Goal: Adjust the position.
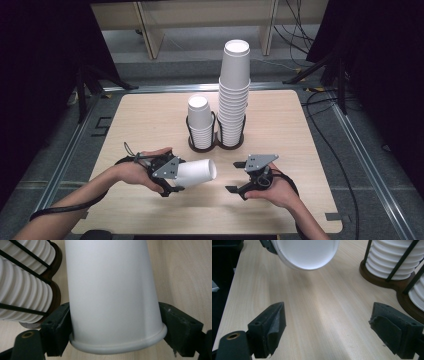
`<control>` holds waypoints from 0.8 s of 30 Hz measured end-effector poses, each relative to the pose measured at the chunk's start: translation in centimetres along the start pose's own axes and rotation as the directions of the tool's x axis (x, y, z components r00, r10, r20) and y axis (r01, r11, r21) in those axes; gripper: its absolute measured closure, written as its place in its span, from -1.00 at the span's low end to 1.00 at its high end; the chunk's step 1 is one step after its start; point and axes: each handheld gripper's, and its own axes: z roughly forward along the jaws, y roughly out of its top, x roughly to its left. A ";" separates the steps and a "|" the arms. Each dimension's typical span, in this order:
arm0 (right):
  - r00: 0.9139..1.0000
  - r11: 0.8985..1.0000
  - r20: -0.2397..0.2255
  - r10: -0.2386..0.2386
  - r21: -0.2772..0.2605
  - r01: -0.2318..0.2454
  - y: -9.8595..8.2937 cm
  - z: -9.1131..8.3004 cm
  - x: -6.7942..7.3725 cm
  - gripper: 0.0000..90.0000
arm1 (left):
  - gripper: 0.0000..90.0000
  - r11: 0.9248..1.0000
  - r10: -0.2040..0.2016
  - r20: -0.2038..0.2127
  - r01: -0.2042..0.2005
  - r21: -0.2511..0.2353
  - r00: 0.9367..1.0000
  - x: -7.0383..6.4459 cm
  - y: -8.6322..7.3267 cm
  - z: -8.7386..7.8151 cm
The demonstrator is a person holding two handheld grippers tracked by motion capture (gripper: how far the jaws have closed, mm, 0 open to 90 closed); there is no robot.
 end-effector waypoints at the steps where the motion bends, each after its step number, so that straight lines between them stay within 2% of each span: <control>1: 1.000 1.000 0.000 0.000 0.000 0.000 0.0 0.0 0.0 -0.69 | -0.60 1.000 0.000 0.000 0.000 0.000 1.000 0.0 0.0 0.0; 2: 1.000 1.000 -0.007 -0.003 0.007 0.003 0.1 0.1 0.0 -0.69 | -0.60 1.000 -0.006 -0.004 0.006 -0.011 1.000 0.0 0.0 0.0; 8: 1.000 1.000 -0.012 -0.018 0.012 0.018 0.4 0.3 0.0 -0.69 | -0.60 1.000 0.012 0.009 -0.012 0.010 1.000 0.0 0.1 -0.1; 13: 1.000 1.000 -0.027 0.000 0.014 0.001 0.4 0.4 0.0 -0.69 | -0.60 1.000 0.015 0.012 -0.016 0.011 1.000 0.1 0.2 -0.2; 15: 0.999 1.000 -0.031 -0.018 0.021 0.019 0.6 0.5 0.0 -0.69 | -0.60 0.999 0.023 0.030 -0.023 0.025 0.999 0.1 0.4 -0.3; 18: 0.999 1.000 -0.042 -0.024 0.015 0.025 0.7 0.6 0.1 -0.69 | -0.60 1.000 0.024 0.019 -0.024 0.010 1.000 0.0 0.4 -0.3; 24: 0.997 0.999 -0.061 -0.037 0.031 0.038 1.0 1.0 0.2 -0.69 | -0.60 0.999 0.030 0.035 -0.031 0.033 0.999 0.0 0.5 -0.3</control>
